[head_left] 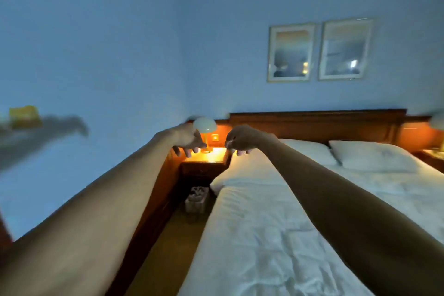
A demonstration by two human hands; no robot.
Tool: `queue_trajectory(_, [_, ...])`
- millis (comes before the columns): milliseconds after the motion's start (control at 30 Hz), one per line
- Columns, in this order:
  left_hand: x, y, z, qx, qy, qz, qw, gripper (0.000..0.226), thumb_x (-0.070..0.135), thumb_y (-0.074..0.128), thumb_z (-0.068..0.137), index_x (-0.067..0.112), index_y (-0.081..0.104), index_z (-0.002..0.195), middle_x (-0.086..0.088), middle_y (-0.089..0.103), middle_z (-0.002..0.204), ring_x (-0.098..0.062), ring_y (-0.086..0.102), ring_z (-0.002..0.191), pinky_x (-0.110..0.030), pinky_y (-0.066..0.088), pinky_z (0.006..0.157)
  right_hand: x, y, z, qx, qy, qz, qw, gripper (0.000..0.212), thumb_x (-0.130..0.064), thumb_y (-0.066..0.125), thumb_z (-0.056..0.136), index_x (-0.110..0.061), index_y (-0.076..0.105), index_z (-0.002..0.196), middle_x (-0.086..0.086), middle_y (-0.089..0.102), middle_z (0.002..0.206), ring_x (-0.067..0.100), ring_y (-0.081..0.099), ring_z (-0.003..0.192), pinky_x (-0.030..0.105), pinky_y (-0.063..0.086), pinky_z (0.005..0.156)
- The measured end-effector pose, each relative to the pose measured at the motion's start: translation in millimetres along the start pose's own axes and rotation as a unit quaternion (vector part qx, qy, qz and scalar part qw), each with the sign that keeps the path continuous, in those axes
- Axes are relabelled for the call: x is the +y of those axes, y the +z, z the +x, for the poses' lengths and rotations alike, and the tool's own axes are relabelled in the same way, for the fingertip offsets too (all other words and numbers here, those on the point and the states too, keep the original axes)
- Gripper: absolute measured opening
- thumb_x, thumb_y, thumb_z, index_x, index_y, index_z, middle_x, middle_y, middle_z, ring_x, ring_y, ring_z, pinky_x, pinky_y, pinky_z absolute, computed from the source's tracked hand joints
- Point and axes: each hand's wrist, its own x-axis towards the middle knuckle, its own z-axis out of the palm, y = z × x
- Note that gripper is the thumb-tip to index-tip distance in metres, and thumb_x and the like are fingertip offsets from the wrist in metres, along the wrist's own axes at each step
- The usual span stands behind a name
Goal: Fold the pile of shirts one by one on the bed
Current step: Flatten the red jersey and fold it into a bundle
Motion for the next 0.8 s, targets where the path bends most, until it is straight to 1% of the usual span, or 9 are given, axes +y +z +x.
queue_trajectory(67, [70, 30, 46, -0.05, 0.047, -0.001, 0.998, 0.024, 0.032, 0.06, 0.097, 0.012, 0.066, 0.109, -0.003, 0.07, 0.102, -0.02, 0.071, 0.076, -0.027, 0.05, 0.057, 73, -23, -21, 0.013, 0.072, -0.002, 0.997, 0.025, -0.013, 0.052, 0.097, -0.001, 0.068, 0.113, 0.01, 0.072, 0.099, 0.022, 0.072, 0.089, 0.037, 0.058, 0.07])
queue_trajectory(133, [139, 61, 82, -0.098, 0.09, 0.007, 0.991, 0.028, 0.029, 0.057, 0.099, 0.007, 0.063, 0.115, -0.004, 0.066, 0.103, -0.027, 0.071, 0.09, -0.028, 0.048, 0.058, 141, -43, -50, 0.041, 0.136, 0.006, 0.99, 0.025, -0.012, 0.053, 0.096, -0.005, 0.07, 0.114, 0.008, 0.072, 0.1, 0.021, 0.073, 0.092, 0.039, 0.06, 0.075])
queue_trajectory(200, [204, 92, 112, -0.118, 0.144, 0.009, 0.982, 0.03, 0.03, 0.057, 0.099, 0.006, 0.063, 0.116, -0.004, 0.066, 0.102, -0.026, 0.071, 0.09, -0.029, 0.051, 0.06, 200, -60, -81, 0.069, 0.192, 0.009, 0.979, 0.025, -0.009, 0.051, 0.096, -0.006, 0.071, 0.112, 0.008, 0.073, 0.104, 0.021, 0.073, 0.092, 0.041, 0.061, 0.08])
queue_trajectory(300, [297, 136, 149, -0.146, 0.223, 0.016, 0.964, 0.03, 0.033, 0.058, 0.098, 0.009, 0.065, 0.114, -0.001, 0.068, 0.1, -0.02, 0.07, 0.081, -0.034, 0.055, 0.07, 280, -80, -124, 0.095, 0.267, 0.016, 0.959, 0.028, -0.006, 0.048, 0.095, -0.007, 0.072, 0.109, 0.007, 0.073, 0.102, 0.02, 0.073, 0.09, 0.038, 0.06, 0.076])
queue_trajectory(367, [354, 165, 173, -0.168, 0.263, 0.011, 0.95, 0.029, 0.035, 0.06, 0.097, 0.01, 0.067, 0.111, 0.0, 0.07, 0.099, -0.019, 0.071, 0.079, -0.033, 0.055, 0.069, 333, -90, -149, 0.117, 0.314, 0.023, 0.942, 0.026, -0.008, 0.049, 0.095, -0.008, 0.071, 0.108, 0.005, 0.072, 0.099, 0.019, 0.073, 0.086, 0.035, 0.058, 0.072])
queue_trajectory(500, [457, 220, 221, -0.195, 0.321, 0.019, 0.927, 0.032, 0.037, 0.061, 0.096, 0.009, 0.07, 0.108, -0.001, 0.072, 0.104, -0.019, 0.073, 0.084, -0.034, 0.058, 0.071, 434, -113, -198, 0.155, 0.389, 0.017, 0.908, 0.027, -0.006, 0.047, 0.094, -0.009, 0.072, 0.104, 0.002, 0.07, 0.094, 0.017, 0.071, 0.081, 0.025, 0.051, 0.056])
queue_trajectory(567, [507, 250, 238, -0.216, 0.349, 0.027, 0.912, 0.029, 0.034, 0.057, 0.099, 0.01, 0.067, 0.112, -0.002, 0.069, 0.107, -0.019, 0.07, 0.085, -0.036, 0.056, 0.076, 477, -122, -226, 0.161, 0.421, 0.016, 0.893, 0.028, -0.006, 0.045, 0.096, -0.008, 0.072, 0.104, 0.004, 0.07, 0.096, 0.018, 0.071, 0.085, 0.027, 0.051, 0.058])
queue_trajectory(667, [576, 291, 255, -0.258, 0.379, 0.054, 0.887, 0.033, 0.034, 0.052, 0.101, 0.01, 0.063, 0.121, -0.004, 0.067, 0.116, -0.021, 0.069, 0.09, -0.033, 0.053, 0.072, 532, -133, -266, 0.164, 0.47, 0.024, 0.867, 0.023, -0.011, 0.049, 0.099, -0.006, 0.07, 0.107, 0.003, 0.069, 0.096, 0.016, 0.069, 0.081, 0.03, 0.055, 0.066])
queue_trajectory(800, [652, 347, 267, -0.27, 0.445, 0.042, 0.853, 0.028, 0.032, 0.055, 0.1, 0.011, 0.067, 0.114, -0.003, 0.069, 0.106, -0.02, 0.071, 0.087, -0.031, 0.055, 0.065, 600, -133, -311, 0.176, 0.518, 0.023, 0.837, 0.019, -0.015, 0.056, 0.098, -0.007, 0.071, 0.104, 0.004, 0.073, 0.086, 0.015, 0.069, 0.074, 0.021, 0.051, 0.055])
